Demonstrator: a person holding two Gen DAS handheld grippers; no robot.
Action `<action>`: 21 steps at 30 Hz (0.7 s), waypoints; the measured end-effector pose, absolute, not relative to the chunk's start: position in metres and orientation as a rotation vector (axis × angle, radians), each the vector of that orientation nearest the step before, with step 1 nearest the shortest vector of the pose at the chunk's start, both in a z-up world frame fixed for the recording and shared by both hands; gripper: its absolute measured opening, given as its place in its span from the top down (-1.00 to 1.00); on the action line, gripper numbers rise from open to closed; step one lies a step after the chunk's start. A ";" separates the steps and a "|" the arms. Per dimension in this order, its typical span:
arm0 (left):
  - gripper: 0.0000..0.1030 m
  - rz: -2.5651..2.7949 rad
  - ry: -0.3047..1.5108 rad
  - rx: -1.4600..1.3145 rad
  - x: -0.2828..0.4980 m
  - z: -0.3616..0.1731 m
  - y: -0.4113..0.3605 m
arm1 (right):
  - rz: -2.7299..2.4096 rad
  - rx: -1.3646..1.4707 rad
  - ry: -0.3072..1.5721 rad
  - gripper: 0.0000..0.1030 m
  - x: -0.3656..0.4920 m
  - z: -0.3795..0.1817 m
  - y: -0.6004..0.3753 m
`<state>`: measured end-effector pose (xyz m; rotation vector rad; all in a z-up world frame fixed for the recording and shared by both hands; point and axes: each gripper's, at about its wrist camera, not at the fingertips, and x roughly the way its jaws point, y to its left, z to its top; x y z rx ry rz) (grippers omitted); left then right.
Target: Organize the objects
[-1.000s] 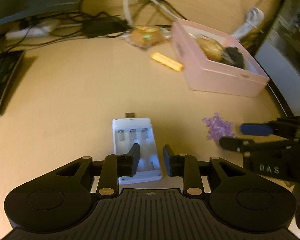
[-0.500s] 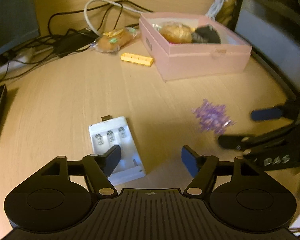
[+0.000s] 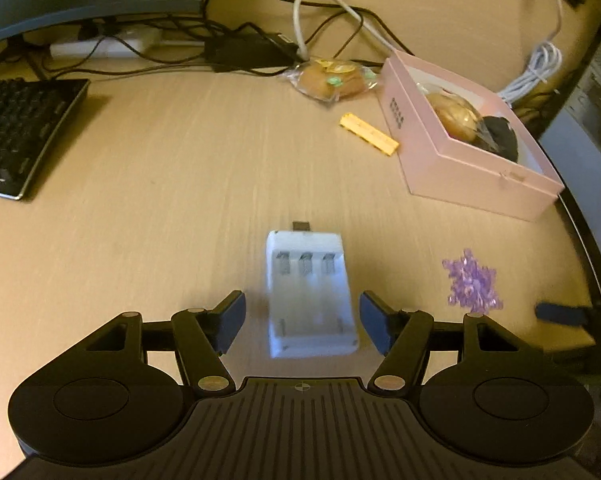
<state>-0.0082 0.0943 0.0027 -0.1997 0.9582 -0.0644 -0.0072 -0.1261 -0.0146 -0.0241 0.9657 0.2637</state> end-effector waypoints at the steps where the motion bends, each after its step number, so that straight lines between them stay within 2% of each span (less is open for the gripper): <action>1: -0.33 -0.063 0.962 -0.190 -0.007 0.002 0.092 | 0.266 -0.030 0.965 -1.00 -0.008 -0.015 -0.124; 8: -0.31 -0.069 0.948 -0.080 -0.003 -0.002 0.074 | 0.287 -0.058 0.941 -1.00 -0.007 -0.015 -0.114; 10: -0.06 -0.069 0.929 -0.053 -0.007 -0.003 0.072 | 0.291 -0.077 0.918 -1.00 -0.003 -0.015 -0.110; 13: -0.05 -0.098 0.906 -0.035 -0.014 -0.004 0.073 | 0.300 -0.110 0.900 -0.98 0.005 -0.016 -0.103; 17: -0.05 -0.119 0.920 -0.051 -0.015 -0.003 0.076 | 0.322 -0.142 0.900 -0.75 0.016 -0.017 -0.092; 19: -0.05 -0.129 0.930 -0.083 -0.016 -0.002 0.080 | 0.338 -0.152 0.899 -0.38 0.018 -0.012 -0.088; 21: -0.05 -0.142 0.940 -0.101 -0.016 -0.001 0.082 | 0.339 -0.167 0.898 -0.39 0.018 -0.006 -0.084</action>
